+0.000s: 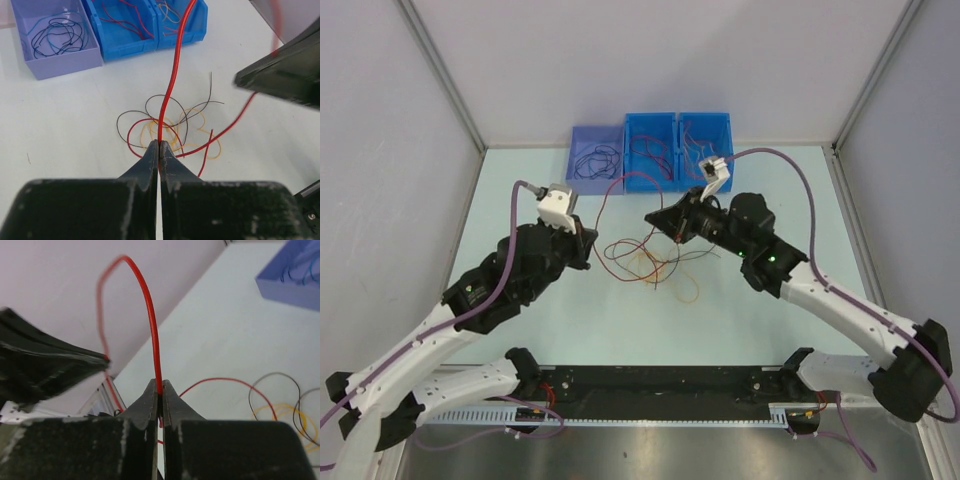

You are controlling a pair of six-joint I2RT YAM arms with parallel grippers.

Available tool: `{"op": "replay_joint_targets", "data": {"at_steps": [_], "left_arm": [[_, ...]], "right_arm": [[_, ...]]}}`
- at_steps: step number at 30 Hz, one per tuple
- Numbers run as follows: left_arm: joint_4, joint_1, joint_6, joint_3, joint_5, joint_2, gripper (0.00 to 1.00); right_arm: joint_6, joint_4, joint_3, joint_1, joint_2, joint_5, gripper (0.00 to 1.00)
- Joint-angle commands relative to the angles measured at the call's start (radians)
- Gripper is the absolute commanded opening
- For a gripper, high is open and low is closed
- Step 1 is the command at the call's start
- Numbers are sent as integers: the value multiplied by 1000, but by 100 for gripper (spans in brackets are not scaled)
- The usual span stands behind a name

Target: Untangle the cables

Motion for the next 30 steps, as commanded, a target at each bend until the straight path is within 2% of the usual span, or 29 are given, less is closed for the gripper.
{"op": "replay_joint_targets", "data": {"at_steps": [1, 10, 19, 27, 29, 30], "left_arm": [[61, -4, -19, -40, 26, 2, 0], [119, -2, -55, -179, 83, 26, 0], [267, -4, -153, -411, 254, 55, 0], [305, -5, -184, -517, 287, 51, 0], [311, -5, -168, -517, 314, 51, 8], [313, -7, -150, -516, 325, 49, 27]], "right_arm": [[-24, -34, 111, 0, -95, -18, 0], [-2, -57, 280, -22, -193, -74, 0], [22, -77, 378, -160, -262, -117, 0], [45, -56, 441, -230, -259, -147, 0], [53, -57, 461, -241, -242, -164, 0], [61, -56, 473, -243, -241, -172, 0]]}}
